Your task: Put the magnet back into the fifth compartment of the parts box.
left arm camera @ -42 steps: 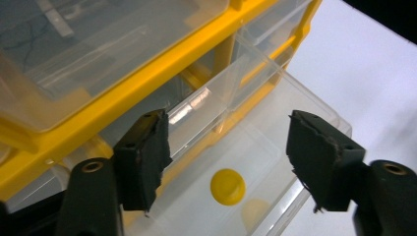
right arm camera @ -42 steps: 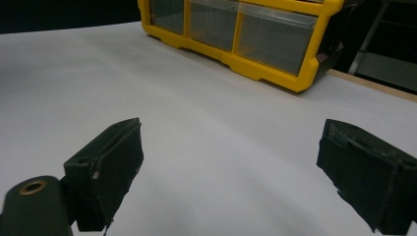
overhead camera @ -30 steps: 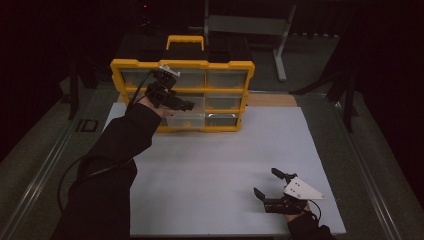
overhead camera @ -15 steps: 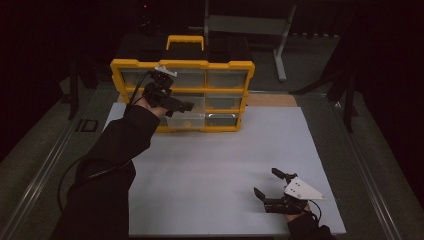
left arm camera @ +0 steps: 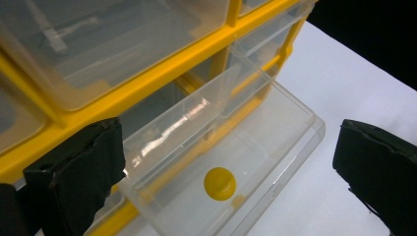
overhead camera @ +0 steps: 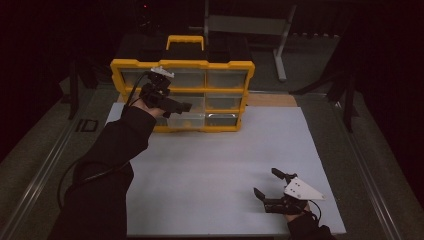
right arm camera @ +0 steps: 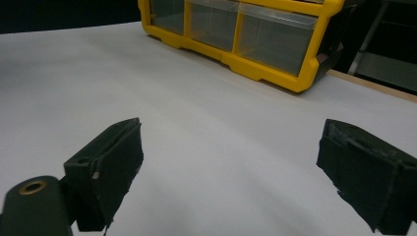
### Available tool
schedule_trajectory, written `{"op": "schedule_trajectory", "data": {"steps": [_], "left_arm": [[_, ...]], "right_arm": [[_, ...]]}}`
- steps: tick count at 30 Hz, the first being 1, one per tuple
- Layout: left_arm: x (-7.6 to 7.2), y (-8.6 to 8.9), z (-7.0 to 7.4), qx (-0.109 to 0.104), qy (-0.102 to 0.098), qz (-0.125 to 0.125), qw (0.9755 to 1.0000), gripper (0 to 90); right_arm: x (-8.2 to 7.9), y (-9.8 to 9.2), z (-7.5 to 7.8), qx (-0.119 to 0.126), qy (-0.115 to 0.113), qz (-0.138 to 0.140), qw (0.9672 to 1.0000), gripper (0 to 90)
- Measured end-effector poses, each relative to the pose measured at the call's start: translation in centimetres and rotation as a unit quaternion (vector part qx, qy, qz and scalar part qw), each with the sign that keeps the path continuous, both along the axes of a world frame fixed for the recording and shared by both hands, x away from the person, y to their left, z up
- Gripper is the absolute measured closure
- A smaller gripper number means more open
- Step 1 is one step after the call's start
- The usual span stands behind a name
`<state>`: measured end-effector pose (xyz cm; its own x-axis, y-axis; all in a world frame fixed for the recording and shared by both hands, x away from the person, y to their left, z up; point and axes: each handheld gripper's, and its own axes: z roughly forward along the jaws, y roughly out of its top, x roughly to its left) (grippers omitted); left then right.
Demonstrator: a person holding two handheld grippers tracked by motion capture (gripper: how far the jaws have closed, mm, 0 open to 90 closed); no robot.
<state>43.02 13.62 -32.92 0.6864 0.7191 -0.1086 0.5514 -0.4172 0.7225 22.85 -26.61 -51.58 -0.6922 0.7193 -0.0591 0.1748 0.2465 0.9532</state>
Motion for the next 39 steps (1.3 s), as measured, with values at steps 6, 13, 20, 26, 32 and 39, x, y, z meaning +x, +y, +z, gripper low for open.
{"op": "schedule_trajectory", "data": {"steps": [6, 13, 20, 26, 32, 39], "left_arm": [[-0.2, 0.7, 0.1, -0.001, -0.012, 0.003, 0.9999, 0.0], [-0.5, 1.9, 0.2, -0.001, -0.025, -0.01, 0.9996, 0.0], [-0.9, 3.0, -0.2, 0.001, -0.057, -0.025, 0.9981, 0.0], [-1.5, 4.1, -0.4, -0.011, -0.068, -0.03, 0.9972, 0.0], [-1.8, 4.6, -0.7, -0.017, -0.066, -0.022, 0.9974, 0.0], [-2.2, 5.2, -1.3, -0.029, -0.063, -0.016, 0.9974, 0.0]], "right_arm": [[0.0, 0.0, 0.0, 0.0, 0.001, 0.0, 1.0, 10.0], [0.0, 0.0, 0.0, 0.001, 0.004, 0.0, 1.0, 10.0], [0.0, 0.0, 0.0, 0.001, 0.003, 0.0, 1.0, 10.0], [0.0, 0.1, -0.1, -0.001, 0.004, 0.001, 1.0, 10.0], [0.1, 0.1, -0.1, -0.001, 0.004, 0.001, 1.0, 10.0], [0.0, 0.2, -0.1, -0.001, 0.005, 0.002, 1.0, 10.0]]}}
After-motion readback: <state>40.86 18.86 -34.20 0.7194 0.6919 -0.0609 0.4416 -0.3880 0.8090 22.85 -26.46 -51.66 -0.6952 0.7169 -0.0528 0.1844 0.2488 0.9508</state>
